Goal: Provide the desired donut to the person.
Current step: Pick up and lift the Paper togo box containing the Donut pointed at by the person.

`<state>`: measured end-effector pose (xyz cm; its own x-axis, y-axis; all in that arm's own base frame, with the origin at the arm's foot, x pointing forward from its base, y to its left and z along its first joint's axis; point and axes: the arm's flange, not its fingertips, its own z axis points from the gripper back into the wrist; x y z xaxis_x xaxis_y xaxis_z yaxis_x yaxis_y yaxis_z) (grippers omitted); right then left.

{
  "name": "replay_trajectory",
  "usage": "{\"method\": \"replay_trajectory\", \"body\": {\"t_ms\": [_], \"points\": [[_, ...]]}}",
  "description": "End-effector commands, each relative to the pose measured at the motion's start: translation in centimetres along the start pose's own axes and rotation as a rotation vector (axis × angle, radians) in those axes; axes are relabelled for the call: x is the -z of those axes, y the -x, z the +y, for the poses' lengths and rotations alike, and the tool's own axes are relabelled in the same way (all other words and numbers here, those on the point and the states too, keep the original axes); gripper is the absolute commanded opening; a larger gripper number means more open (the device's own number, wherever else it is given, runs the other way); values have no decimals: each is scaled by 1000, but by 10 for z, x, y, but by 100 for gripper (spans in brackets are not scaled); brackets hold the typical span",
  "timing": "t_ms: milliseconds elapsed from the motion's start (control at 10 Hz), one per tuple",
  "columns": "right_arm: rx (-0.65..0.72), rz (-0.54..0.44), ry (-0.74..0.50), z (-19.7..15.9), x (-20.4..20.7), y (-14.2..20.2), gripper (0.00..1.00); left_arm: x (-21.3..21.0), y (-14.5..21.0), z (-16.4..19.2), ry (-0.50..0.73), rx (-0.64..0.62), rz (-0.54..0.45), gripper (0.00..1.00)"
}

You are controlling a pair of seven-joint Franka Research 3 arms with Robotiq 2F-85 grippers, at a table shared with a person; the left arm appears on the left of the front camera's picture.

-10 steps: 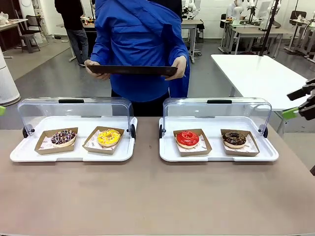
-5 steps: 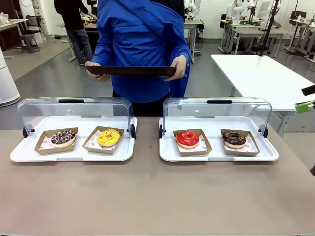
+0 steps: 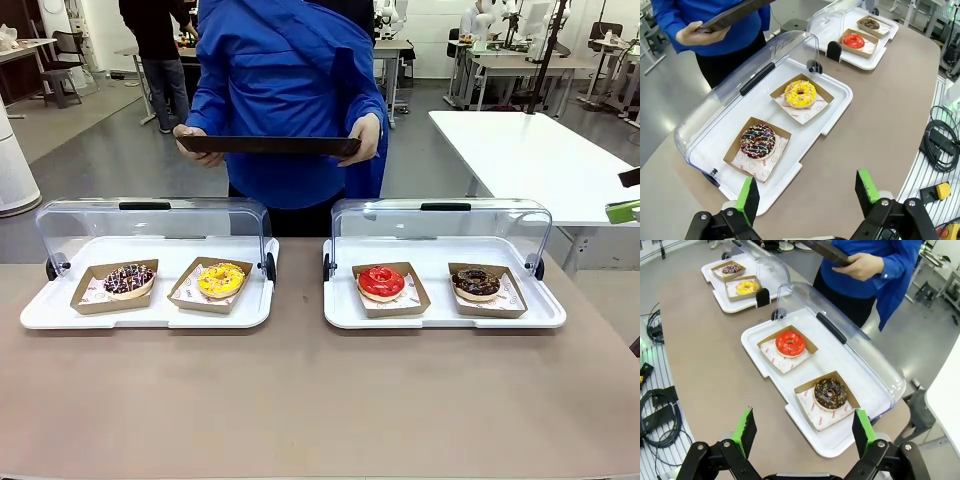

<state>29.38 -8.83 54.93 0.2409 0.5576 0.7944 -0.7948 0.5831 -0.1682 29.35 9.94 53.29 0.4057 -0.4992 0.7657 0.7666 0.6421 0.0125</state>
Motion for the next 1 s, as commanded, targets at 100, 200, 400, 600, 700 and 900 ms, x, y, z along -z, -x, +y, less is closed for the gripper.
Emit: {"method": "replay_trajectory", "body": {"t_ms": [100,200,400,600,700,900], "points": [[-24,-106,61,84,51,52,100,52,70,-84,-39,5,-31,100],[3,-87,57,81,59,51,100,55,71,-81,-35,28,-3,100],[-3,-30,29,-3,-2,-3,100,-2,0,0,-9,0,0,100],[-3,-30,29,-3,-2,-3,100,-2,0,0,-9,0,0,100],[-3,-30,29,-3,-2,-3,100,-2,0,0,-9,0,0,100],[-3,-30,29,-3,-2,-3,100,-2,0,0,-9,0,0,100]]}}
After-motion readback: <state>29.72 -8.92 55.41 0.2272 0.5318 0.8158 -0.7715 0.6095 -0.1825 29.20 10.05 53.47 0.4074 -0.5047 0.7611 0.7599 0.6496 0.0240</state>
